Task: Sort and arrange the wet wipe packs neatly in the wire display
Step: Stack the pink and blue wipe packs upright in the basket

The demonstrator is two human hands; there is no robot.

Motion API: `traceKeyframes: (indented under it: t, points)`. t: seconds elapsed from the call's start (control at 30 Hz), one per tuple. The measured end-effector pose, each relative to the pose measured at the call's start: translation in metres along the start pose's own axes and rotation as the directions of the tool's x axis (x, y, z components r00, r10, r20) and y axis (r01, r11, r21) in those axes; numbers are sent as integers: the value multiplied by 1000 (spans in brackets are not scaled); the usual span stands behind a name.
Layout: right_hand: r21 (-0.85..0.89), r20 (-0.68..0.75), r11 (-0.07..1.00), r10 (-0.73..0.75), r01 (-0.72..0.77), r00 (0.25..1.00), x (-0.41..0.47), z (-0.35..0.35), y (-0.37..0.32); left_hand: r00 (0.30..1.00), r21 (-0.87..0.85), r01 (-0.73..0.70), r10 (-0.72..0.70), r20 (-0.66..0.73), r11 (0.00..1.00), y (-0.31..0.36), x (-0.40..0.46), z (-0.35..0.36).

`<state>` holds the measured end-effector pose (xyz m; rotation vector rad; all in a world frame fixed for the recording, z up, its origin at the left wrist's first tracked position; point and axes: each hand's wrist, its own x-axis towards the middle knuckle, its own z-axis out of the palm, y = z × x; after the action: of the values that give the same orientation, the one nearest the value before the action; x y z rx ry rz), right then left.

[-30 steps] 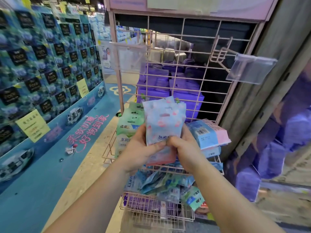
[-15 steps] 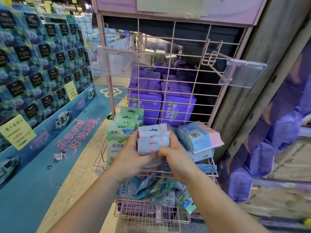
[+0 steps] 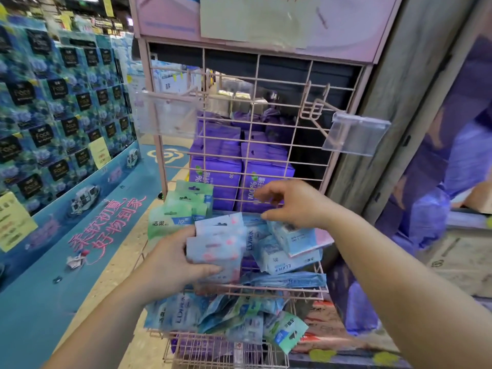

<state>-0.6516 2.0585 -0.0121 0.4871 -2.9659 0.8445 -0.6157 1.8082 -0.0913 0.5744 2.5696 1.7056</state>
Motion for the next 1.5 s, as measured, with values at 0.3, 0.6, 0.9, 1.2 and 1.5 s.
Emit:
traceKeyframes:
  t: [0.3, 0.6, 0.9, 1.2, 1.5]
  points:
    - [-328, 286, 944, 60, 39, 956, 46, 37, 4, 994, 263, -8, 35, -99, 965, 8, -3, -16]
    - [-498, 300, 862, 69, 95, 951, 48, 52, 2, 995, 72, 67, -61, -82, 995, -3, 4, -15]
    - [-570, 243, 810, 6, 138, 970, 49, 61, 2, 993, 10, 89, -88, -84, 996, -11, 4, -19]
    - [-626, 256, 767, 34, 139, 966, 58, 70, -4, 990, -22, 120, -122, -65, 992, -7, 3, -18]
    - [-698, 160, 707, 0, 113, 987, 57, 81, -13, 992, -26, 119, -120, -45, 993, -5, 2, -15]
